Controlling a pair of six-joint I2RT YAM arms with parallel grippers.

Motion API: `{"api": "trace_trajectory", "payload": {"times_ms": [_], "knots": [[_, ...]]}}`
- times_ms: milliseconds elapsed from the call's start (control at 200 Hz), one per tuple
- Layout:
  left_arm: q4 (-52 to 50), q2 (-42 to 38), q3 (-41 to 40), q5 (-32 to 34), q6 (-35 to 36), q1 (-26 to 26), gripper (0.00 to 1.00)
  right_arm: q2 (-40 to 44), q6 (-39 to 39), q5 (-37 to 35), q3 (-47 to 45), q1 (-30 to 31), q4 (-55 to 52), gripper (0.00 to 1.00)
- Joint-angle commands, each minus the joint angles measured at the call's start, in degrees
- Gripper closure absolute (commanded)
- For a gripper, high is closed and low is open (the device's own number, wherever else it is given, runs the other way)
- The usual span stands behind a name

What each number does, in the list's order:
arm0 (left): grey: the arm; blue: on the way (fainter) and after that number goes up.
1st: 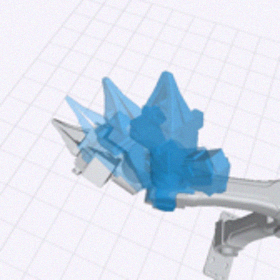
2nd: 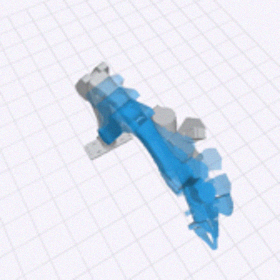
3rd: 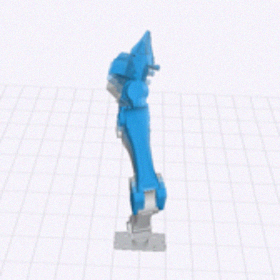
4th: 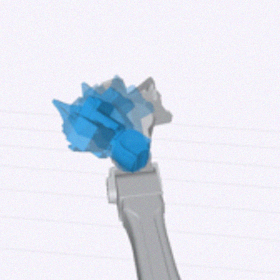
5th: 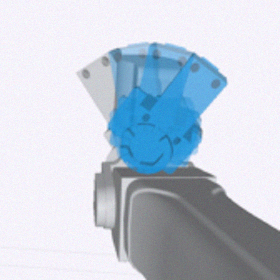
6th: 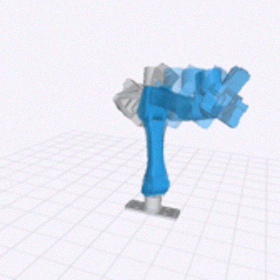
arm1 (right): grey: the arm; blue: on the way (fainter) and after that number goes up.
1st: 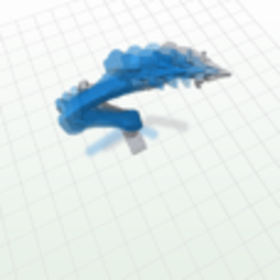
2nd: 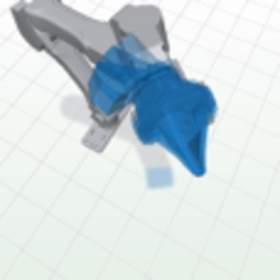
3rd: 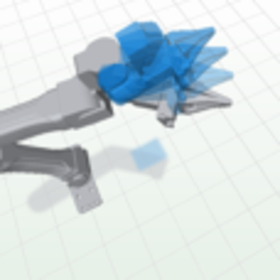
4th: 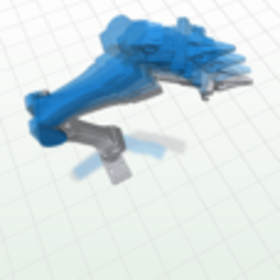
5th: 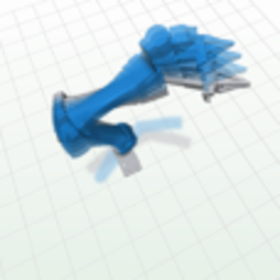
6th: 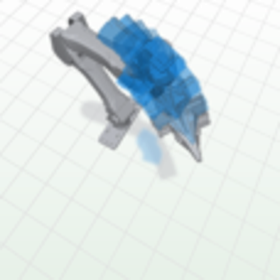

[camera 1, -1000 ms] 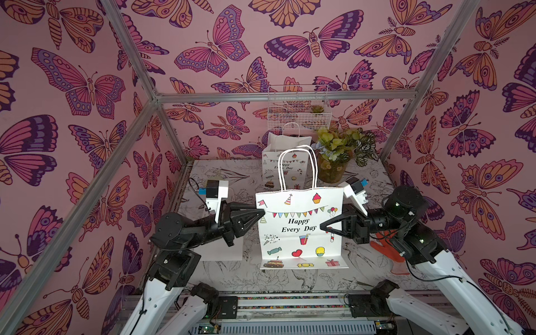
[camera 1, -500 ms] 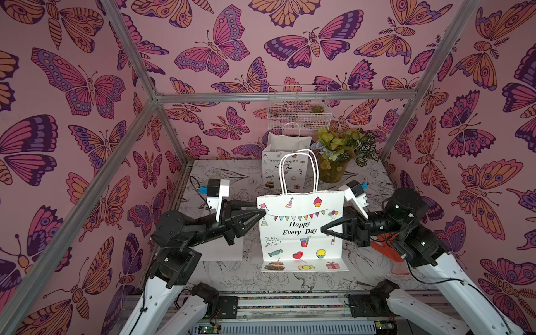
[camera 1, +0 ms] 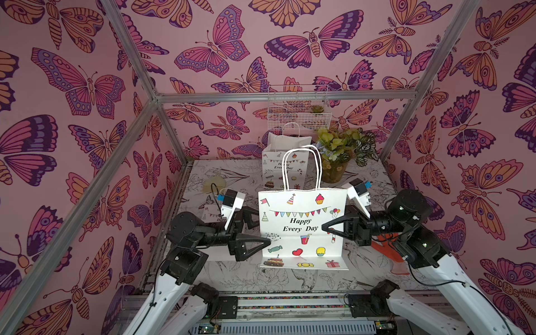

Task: Put away the paper bag
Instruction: Press the paper bag.

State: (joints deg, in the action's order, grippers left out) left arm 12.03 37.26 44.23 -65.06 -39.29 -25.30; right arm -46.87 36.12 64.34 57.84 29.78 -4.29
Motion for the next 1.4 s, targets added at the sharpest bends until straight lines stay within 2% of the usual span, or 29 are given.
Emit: {"api": "trace_trajectory", "payload": {"times_ms": [0, 220, 405, 606, 741, 971, 1322, 1397], "knots": [[2.5, -2.7, -1.8, -4.5, -0.6, -1.7, 0.00, -0.4, 0.9, -0.7, 2.7, -1.3, 2.4, 1.00], [3.3, -6.5, -3.8, -5.4, -0.5, -5.5, 0.00, -3.2, 2.6, -0.8, 3.2, -1.9, 4.7, 1.00], [3.3, -5.4, -4.9, -4.1, -0.4, -6.1, 0.00, -3.7, 4.7, -1.4, 3.0, -1.9, 7.3, 1.00], [2.9, -2.6, -5.3, -0.7, 1.3, -6.2, 0.10, -3.8, 3.7, -2.3, 3.2, -1.9, 5.5, 1.00], [-2.1, -2.1, -4.8, 4.0, 5.2, -6.2, 0.16, -3.7, 2.9, -2.8, 3.1, -2.0, 4.4, 1.00], [-3.7, -1.6, -5.1, 8.6, 6.8, -6.2, 0.52, -3.4, 3.3, -2.2, 2.4, -2.0, 5.1, 1.00], [-3.7, -1.3, -5.6, 12.1, 7.2, -6.2, 0.87, -3.4, 4.8, 0.7, 0.5, -2.0, 6.2, 1.00], [-3.7, -1.4, -5.8, 13.1, 7.3, -6.2, 0.92, -2.7, 4.8, 1.6, -0.3, -1.8, 6.6, 0.91]]}}
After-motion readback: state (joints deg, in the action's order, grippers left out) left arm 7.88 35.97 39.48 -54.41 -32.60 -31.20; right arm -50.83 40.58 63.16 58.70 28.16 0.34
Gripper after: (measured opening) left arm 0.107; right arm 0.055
